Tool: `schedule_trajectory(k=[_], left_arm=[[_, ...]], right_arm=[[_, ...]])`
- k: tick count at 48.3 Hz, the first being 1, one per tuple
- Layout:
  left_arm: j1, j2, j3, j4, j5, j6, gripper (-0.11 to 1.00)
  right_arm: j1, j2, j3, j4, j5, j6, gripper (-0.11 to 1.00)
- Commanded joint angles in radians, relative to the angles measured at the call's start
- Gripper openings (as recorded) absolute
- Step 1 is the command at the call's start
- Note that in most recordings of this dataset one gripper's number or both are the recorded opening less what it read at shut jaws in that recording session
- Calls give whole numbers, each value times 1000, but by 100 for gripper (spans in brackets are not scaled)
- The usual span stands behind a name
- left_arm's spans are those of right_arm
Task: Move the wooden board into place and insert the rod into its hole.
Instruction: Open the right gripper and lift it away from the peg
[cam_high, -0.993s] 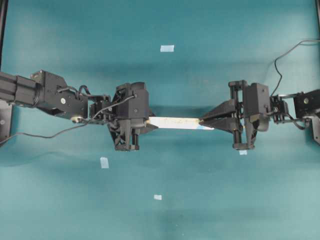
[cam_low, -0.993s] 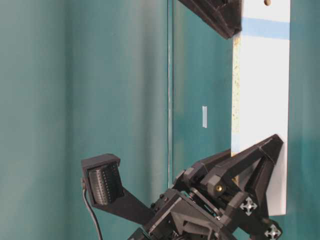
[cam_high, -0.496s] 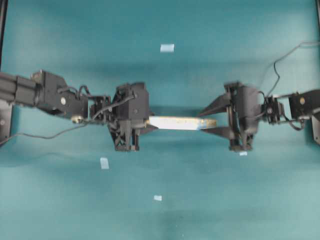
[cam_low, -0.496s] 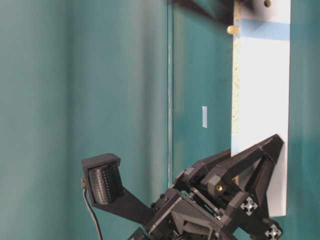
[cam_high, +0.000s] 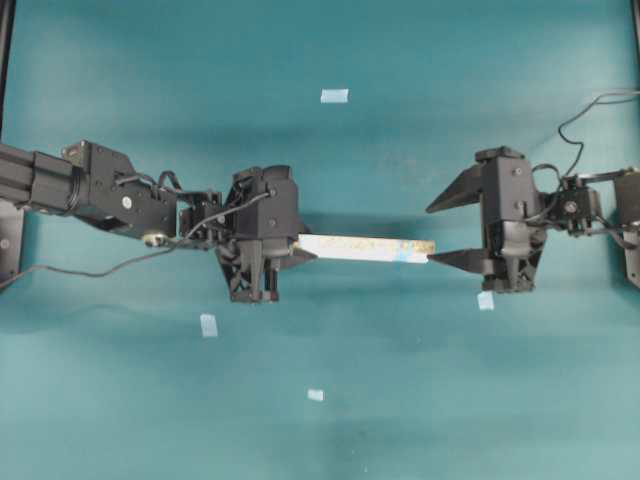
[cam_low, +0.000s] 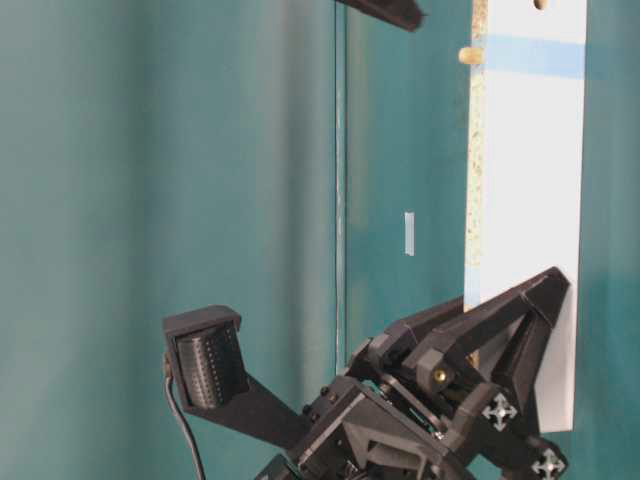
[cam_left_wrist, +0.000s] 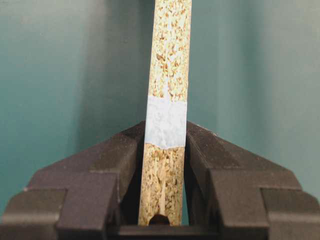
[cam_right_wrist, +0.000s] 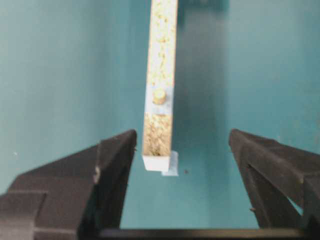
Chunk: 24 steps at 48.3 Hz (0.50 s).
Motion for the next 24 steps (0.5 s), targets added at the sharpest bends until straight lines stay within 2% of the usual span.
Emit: schedule_trajectory(k=[1,16,24], left_arm=[[-11,-31,-18,2,9,-3,22],[-11,-32,-17,0,18,-3,24],[-11,-44,-26,0,26,-2,56]], right_arm=[[2,-52,-11,-2,9,-2,85],[2,-101,-3,-2,60,-2,85],[2,-103,2,-2,78,-2,85]])
